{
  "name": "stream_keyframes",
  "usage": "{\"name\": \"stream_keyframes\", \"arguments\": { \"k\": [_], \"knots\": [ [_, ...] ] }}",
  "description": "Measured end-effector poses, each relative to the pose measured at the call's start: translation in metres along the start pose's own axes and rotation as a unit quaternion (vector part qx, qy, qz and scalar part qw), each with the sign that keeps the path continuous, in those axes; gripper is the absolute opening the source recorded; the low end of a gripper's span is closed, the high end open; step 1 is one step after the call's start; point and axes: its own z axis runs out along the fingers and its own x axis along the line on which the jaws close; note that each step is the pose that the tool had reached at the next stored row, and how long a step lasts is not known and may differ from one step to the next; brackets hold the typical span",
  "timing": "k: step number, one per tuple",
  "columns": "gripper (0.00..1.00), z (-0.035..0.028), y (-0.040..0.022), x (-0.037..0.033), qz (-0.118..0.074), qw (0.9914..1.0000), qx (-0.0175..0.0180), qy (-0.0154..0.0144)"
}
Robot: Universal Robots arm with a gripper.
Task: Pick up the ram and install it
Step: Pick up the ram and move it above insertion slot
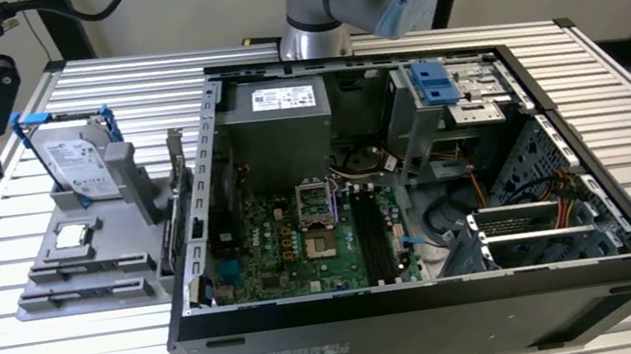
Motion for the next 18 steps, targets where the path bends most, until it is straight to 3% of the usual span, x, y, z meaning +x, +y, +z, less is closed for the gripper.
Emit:
{"name": "stream_keyframes", "arguments": {
  "k": [4, 10, 13, 18],
  "knots": [
    [0.0, 0.0001, -0.0007, -0.0014, -0.008, 0.99997, -0.0001, 0.0006],
    [0.0, 0.0, -0.0007, -0.0016, -0.042, 0.99912, -0.0005, 0.0031],
    [0.0, 0.0001, -0.0007, -0.0016, -0.059, 0.99824, -0.0007, 0.0044],
    [0.0, 0.0001, -0.0007, -0.0016, -0.092, 0.99578, -0.001, 0.0068]
  ]
}}
